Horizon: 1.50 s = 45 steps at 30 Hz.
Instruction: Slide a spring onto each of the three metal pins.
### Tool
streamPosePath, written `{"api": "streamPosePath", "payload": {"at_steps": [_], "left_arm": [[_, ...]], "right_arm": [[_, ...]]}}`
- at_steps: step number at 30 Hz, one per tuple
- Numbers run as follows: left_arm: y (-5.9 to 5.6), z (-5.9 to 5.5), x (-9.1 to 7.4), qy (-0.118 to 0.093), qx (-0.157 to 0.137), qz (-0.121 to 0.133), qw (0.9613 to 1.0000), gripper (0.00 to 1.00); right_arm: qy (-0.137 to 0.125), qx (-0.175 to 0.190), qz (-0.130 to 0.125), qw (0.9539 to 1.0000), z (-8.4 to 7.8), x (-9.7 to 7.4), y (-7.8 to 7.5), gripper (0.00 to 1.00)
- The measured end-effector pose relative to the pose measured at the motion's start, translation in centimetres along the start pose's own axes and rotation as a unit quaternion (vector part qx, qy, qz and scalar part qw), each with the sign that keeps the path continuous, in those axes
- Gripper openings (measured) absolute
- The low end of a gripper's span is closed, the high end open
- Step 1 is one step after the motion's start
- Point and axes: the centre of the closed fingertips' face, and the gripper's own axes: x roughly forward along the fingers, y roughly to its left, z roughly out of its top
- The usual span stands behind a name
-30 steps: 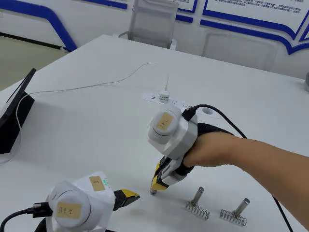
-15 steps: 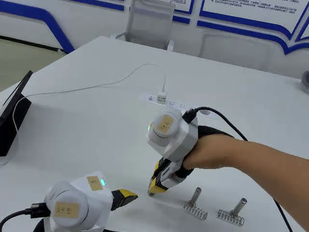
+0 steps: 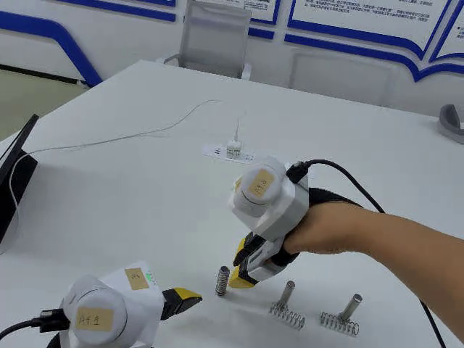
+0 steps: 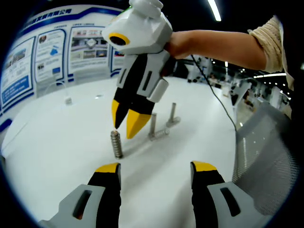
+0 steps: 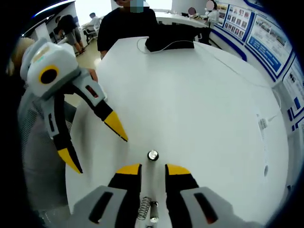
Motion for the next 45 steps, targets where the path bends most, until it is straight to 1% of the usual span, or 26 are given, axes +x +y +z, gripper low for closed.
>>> {"api": "streamPosePath", "payload": {"at_steps": [6, 20, 31, 45], "left_arm": [[-0.1, 0.2, 0.0, 0.000, 0.002, -0.003, 1.0000, 0.60], [-0.4, 0.6, 0.5, 0.006, 0.013, -0.012, 0.9998, 0.60], [-0.8, 0.8, 0.7, 0.010, 0.017, -0.017, 0.9997, 0.60], [-0.9, 1.0, 0.7, 0.014, 0.023, -0.019, 0.9994, 0.60]], "right_arm": [[-0.006, 0.011, -0.010, 0.9999, -0.7, -0.7, -0.1, 0.22], [-0.032, 0.048, -0.031, 0.9979, -2.4, -2.4, -0.4, 0.26], [-0.039, 0.067, -0.047, 0.9959, -3.9, -3.4, -0.6, 0.30], [-0.043, 0.090, -0.061, 0.9931, -5.8, -4.3, -0.5, 0.32]]}}
